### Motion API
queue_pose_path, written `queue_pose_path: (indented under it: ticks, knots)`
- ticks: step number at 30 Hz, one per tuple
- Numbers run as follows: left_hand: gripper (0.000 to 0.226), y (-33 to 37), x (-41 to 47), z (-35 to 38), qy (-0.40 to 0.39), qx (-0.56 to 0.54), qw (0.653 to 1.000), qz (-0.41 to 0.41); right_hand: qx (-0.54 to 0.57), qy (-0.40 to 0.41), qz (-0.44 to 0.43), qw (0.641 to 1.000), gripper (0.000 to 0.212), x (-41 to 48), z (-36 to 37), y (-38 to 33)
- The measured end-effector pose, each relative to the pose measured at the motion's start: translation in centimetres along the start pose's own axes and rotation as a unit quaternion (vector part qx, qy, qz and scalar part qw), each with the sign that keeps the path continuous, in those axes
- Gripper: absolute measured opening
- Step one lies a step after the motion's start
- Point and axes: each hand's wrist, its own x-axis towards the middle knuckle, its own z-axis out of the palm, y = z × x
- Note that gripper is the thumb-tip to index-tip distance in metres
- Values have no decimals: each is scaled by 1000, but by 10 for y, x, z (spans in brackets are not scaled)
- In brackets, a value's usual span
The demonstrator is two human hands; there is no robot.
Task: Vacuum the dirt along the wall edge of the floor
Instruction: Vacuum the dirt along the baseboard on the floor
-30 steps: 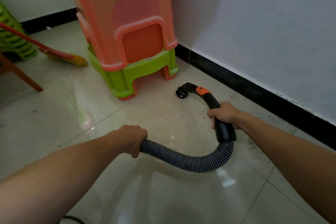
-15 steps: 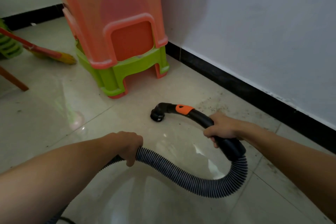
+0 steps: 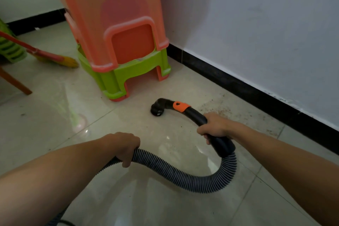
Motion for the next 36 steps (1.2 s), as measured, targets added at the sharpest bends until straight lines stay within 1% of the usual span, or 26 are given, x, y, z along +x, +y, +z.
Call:
queue_pose_path:
  ticks: [1,2,3,6,8,10,13,16,20,23,28,32,36]
  knots:
    - [42,1,0,0,-4,-2,1000,1,7,-6,1,1000,24,-2,0,1]
    - [41,1,1,-2,-4,-5,1000,1,17,7,6,1000,24,-2,-3,5]
    - [41,2,2,-5,1,-11,1000,1,26,39,17,999,24,-1,-9,12]
    - [42,10,7,-23,29,-40,999,5,22,172,61,983,31,6,-34,39]
    - [40,23,13,-38,51,-55,997,19,-1,221,82,972,35,6,-52,54]
    - [42,40,18,-50,61,-55,996,34,-16,242,102,965,37,6,-67,64]
    - [40,56,23,-62,78,-50,995,48,-22,261,125,957,39,9,-81,71]
    - [39,57,23,-64,97,-58,993,43,-77,286,135,946,50,16,-88,66]
    - [39,46,23,-53,101,-65,992,32,-112,278,135,944,49,27,-89,47]
    - [38,36,29,-48,98,-77,991,41,-119,277,145,942,50,25,-92,39]
    - [38,51,71,-49,85,-73,989,93,-93,284,178,937,46,18,-100,61]
    - [39,79,101,-51,94,-57,984,140,-33,280,207,937,40,-3,-94,85]
    - [40,98,117,-45,87,-35,982,163,21,290,220,931,38,-16,-89,110]
